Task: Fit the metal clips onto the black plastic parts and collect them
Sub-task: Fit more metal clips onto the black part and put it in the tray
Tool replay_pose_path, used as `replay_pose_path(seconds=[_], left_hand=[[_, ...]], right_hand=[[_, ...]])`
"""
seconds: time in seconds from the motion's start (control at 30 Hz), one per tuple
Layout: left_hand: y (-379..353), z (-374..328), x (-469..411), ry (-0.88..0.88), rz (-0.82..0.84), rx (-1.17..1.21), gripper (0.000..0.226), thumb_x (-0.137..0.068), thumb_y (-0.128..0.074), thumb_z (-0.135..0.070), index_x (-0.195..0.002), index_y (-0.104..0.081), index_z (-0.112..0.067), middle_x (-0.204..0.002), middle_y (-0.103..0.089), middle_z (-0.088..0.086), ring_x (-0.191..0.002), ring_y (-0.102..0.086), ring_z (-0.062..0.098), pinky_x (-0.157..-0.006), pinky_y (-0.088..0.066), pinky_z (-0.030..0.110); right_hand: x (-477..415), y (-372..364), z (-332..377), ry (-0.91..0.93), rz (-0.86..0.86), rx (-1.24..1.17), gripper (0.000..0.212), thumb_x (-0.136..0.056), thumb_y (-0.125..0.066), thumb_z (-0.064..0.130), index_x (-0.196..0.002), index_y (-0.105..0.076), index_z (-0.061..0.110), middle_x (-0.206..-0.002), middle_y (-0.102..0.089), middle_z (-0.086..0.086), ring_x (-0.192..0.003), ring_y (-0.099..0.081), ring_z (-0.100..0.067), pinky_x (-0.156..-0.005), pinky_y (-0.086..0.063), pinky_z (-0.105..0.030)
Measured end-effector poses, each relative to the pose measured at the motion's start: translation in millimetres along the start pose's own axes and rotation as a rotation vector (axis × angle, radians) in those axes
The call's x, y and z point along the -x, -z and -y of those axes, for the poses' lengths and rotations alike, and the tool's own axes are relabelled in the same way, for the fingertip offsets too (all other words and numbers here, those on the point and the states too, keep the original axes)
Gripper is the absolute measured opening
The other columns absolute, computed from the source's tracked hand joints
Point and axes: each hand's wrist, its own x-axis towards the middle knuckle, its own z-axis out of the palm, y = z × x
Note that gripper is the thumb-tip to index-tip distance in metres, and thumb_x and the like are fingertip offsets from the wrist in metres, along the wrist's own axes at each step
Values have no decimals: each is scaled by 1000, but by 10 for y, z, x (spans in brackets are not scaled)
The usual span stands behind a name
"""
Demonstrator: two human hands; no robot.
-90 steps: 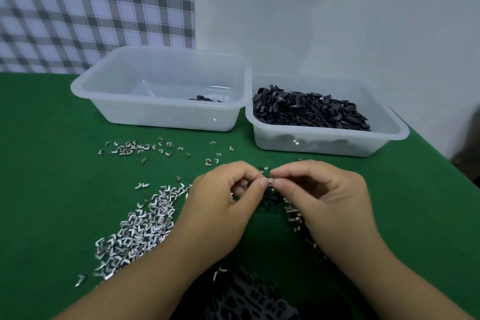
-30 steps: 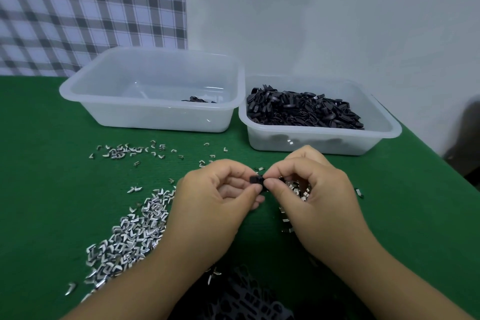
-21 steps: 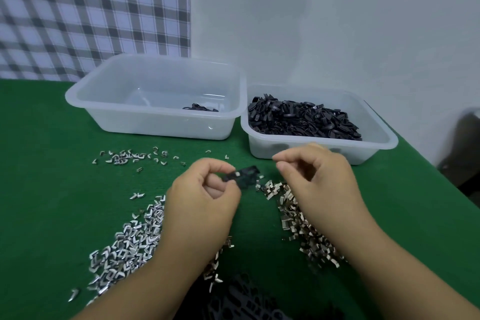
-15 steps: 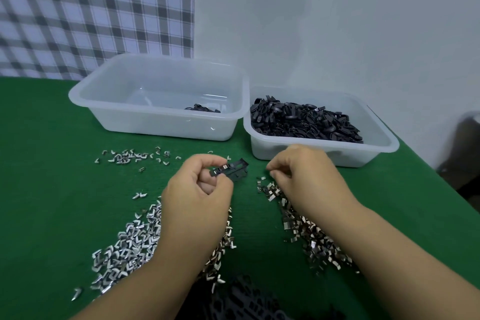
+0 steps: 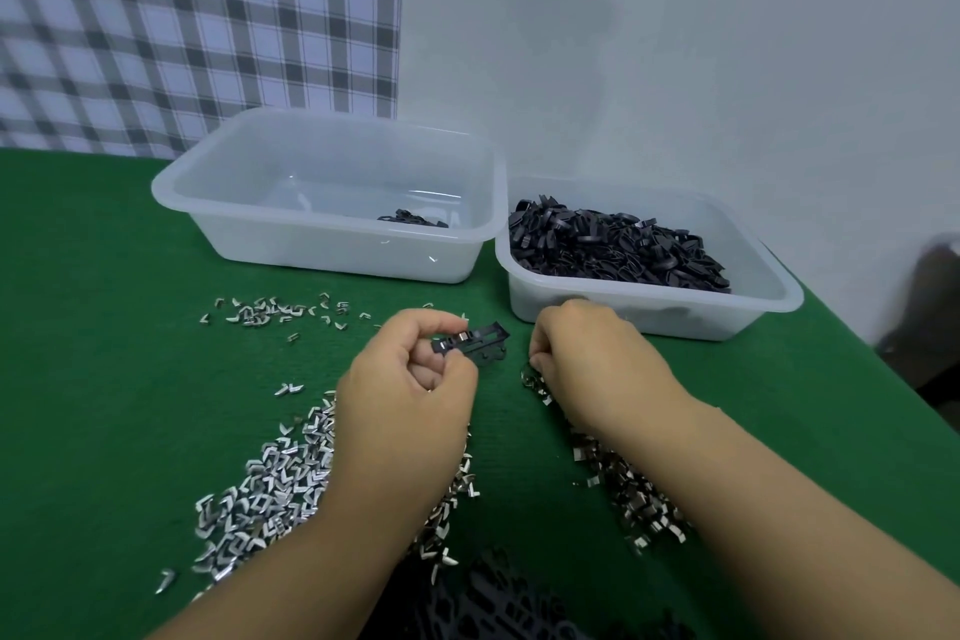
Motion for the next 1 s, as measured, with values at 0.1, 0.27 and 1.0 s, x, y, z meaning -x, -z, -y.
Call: replay_pose_path(seconds=[0.1, 0.27, 1.0], left_hand=[[-6, -4, 5, -34, 41, -59, 35, -81, -57, 0, -86, -66, -33, -56, -46, -17, -48, -43, 0, -43, -36, 9], [-12, -20, 47, -155, 150, -276, 32, -79, -58, -2, -81, -68, -33, -70, -56, -7, -62, -52, 5, -54, -37, 8], [-29, -84, 122, -137, 319, -140, 21, -85, -64, -11, -81, -71, -31, -67, -63, 0, -51, -61, 8, -51, -49, 18]], right_hand=[[116, 6, -15, 39, -74, -43, 9, -89, -49, 10, -88, -51, 19, -96, -48, 1, -84, -53, -22, -73, -50, -42], [466, 66, -50, 79, -224, -418, 13, -85, -56, 17, -76, -53, 26, -68, -58, 9, -68, -54, -6, -61, -43, -18], [641, -151, -167, 271, -647, -498, 5, -79, -67, 13, -82, -72, 13, -79, -64, 4, -79, -59, -13, -70, -46, -27]])
